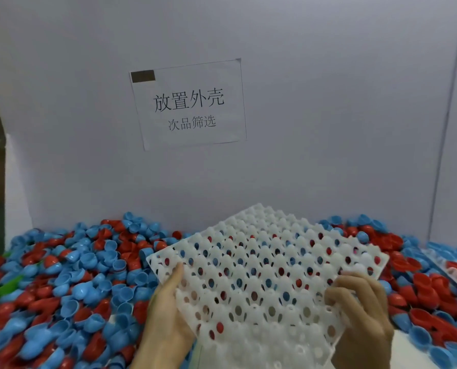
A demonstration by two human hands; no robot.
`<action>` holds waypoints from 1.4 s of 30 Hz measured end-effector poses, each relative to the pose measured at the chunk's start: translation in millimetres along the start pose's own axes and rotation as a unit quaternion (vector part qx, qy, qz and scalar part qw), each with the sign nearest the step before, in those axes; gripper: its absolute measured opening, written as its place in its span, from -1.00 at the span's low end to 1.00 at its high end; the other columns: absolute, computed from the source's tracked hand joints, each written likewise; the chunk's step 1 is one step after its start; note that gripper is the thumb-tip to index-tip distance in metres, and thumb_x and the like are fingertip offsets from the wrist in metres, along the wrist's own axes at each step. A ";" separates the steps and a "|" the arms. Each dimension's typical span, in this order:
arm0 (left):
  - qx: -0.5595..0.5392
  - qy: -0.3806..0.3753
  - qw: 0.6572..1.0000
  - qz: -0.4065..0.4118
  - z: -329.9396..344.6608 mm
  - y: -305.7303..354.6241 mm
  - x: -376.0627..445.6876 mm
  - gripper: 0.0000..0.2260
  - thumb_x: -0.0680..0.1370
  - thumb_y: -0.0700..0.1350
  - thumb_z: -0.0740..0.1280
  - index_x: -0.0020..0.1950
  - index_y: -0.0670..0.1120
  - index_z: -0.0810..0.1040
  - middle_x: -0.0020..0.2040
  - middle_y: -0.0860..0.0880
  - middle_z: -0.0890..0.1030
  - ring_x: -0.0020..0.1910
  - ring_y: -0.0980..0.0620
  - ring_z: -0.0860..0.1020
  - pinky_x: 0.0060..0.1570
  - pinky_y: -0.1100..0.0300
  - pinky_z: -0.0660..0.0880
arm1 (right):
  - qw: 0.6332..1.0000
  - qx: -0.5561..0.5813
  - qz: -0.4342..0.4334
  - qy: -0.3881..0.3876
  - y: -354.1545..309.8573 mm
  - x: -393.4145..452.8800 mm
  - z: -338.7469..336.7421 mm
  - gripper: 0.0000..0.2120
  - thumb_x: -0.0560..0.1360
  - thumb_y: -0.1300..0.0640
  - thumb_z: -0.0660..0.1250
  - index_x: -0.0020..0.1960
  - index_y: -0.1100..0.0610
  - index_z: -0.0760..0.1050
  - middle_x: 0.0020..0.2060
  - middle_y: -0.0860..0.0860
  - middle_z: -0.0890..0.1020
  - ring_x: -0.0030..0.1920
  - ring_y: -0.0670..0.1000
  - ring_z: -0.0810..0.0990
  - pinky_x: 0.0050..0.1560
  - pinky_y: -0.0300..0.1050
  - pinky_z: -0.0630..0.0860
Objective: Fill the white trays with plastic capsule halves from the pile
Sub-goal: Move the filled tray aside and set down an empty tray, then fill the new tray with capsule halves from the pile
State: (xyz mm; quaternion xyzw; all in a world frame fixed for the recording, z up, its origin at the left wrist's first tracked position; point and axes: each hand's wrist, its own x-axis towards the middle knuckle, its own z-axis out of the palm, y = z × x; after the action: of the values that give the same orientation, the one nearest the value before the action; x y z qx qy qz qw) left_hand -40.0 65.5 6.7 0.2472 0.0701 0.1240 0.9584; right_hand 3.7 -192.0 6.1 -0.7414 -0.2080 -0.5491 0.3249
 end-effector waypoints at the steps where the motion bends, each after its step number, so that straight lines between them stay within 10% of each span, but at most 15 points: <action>1: 0.048 0.014 0.999 -0.002 13.0 -4.2 8.1 -0.64 0.62 -0.02 0.27 0.34 -0.15 0.57 0.18 -0.23 0.67 0.11 -0.28 0.67 0.03 -0.22 0.55 | 0.999 -0.001 0.012 -0.033 1.3 1.6 5.3 -0.84 0.29 0.50 0.34 -0.34 0.29 0.58 -0.23 0.16 0.57 -0.01 0.08 0.45 0.05 -0.21 0.31; 6: 0.068 0.024 0.990 0.122 11.7 2.3 9.1 -0.56 0.47 -0.06 0.39 0.37 0.06 0.53 0.15 -0.13 0.70 0.06 -0.19 0.70 -0.19 -0.16 0.66 | 0.963 0.030 0.157 -0.217 19.5 -2.6 12.9 -0.23 0.04 0.73 0.17 0.04 0.11 0.64 0.08 0.17 0.58 0.10 0.25 0.55 0.18 -0.09 0.38; 9: 0.108 0.026 0.985 0.130 14.8 -1.9 8.5 -0.59 0.48 -0.06 0.41 0.33 0.12 0.55 0.19 -0.10 0.69 0.12 -0.20 0.68 0.01 -0.26 0.62 | 0.949 0.071 0.258 -0.167 32.3 -1.4 5.7 -0.28 0.15 0.69 0.32 0.00 -0.06 0.56 0.02 0.09 0.60 -0.05 0.16 0.58 0.13 -0.35 0.41; 16: 0.143 0.006 0.984 0.108 14.1 -1.9 5.2 -0.74 0.48 -0.06 0.42 0.14 0.15 0.67 0.19 -0.10 0.69 0.12 -0.19 0.68 -0.04 -0.21 0.64 | 0.854 0.069 0.497 -0.137 37.8 13.2 -5.6 -0.51 0.56 -0.01 0.37 0.45 0.00 0.35 0.43 0.13 0.42 0.38 0.21 0.41 0.38 0.24 0.32; 25: 0.252 -0.031 0.966 0.051 22.2 -20.1 7.9 -0.64 0.43 -0.05 0.44 0.22 0.03 0.62 0.09 -0.07 0.73 0.01 -0.10 0.72 -0.25 0.03 0.66 | 0.827 0.017 0.499 -0.258 43.4 33.6 -60.9 -0.48 0.38 -0.43 0.10 -0.13 -0.02 0.56 -0.07 0.09 0.60 -0.01 0.14 0.52 0.17 0.14 0.38; 31: 0.475 0.045 0.878 0.044 28.1 -46.4 1.7 -0.33 0.39 0.28 0.42 0.42 -0.01 0.46 0.31 -0.02 0.60 0.26 -0.06 0.57 0.29 -0.13 0.50 | 0.758 -0.074 0.537 -0.362 79.9 19.1 -69.8 -0.36 0.59 -0.30 0.04 0.35 0.14 0.53 0.40 0.17 0.48 0.39 0.20 0.43 0.44 0.05 0.24; 37: 0.574 0.007 0.818 0.020 17.6 -57.2 9.2 -0.67 0.47 0.08 0.52 0.16 0.13 0.51 0.06 0.17 0.67 -0.04 0.22 0.66 -0.16 0.34 0.57 | 0.735 -0.108 0.566 -0.356 92.5 12.0 -72.5 -0.42 0.68 -0.11 -0.03 0.40 0.31 0.44 0.41 0.31 0.43 0.40 0.24 0.41 0.40 0.00 0.26; 42: 0.629 -0.012 0.775 -0.058 4.3 -55.0 11.6 -0.72 0.49 0.02 0.52 0.15 0.05 0.56 -0.08 0.17 0.72 -0.13 0.21 0.69 -0.14 0.26 0.63 | 0.728 -0.160 0.482 -0.460 77.0 13.0 -63.5 -0.51 0.67 -0.16 0.03 0.49 0.06 0.35 0.46 0.08 0.42 0.41 0.11 0.42 0.34 -0.11 0.35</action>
State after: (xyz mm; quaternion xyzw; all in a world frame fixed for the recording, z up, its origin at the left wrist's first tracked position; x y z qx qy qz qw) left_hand -16.9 20.1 -17.5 0.7915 0.1356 -0.0066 0.5959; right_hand 15.9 -291.9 10.7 -0.9447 0.1444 0.0648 0.2873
